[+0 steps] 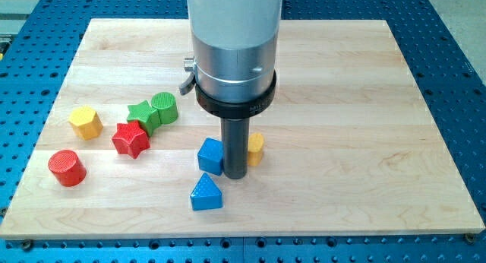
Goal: Place the triangle below the red star
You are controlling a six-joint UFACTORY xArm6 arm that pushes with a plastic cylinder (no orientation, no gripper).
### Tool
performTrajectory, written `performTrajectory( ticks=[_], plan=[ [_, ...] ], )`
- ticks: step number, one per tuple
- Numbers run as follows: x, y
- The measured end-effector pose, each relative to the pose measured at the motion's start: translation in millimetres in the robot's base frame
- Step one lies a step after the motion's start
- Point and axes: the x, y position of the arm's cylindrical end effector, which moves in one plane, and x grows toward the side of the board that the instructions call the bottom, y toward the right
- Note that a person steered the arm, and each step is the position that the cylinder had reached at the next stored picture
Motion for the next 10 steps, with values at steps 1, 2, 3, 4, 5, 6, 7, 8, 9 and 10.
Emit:
performTrajectory(
  ticks=[1, 2, 3, 4, 5, 6, 7, 8, 9, 10],
  plan=[
    [12.8, 7.7],
    [12.8, -18.7],
    [8.0, -40.9],
    [3.9, 6.6],
    [43.4, 38.7],
    [39.3, -45.2],
    [-2.6, -78.2],
    [12.6, -69.5],
    [44.3, -37.8],
    [59.4, -127.8]
  ],
)
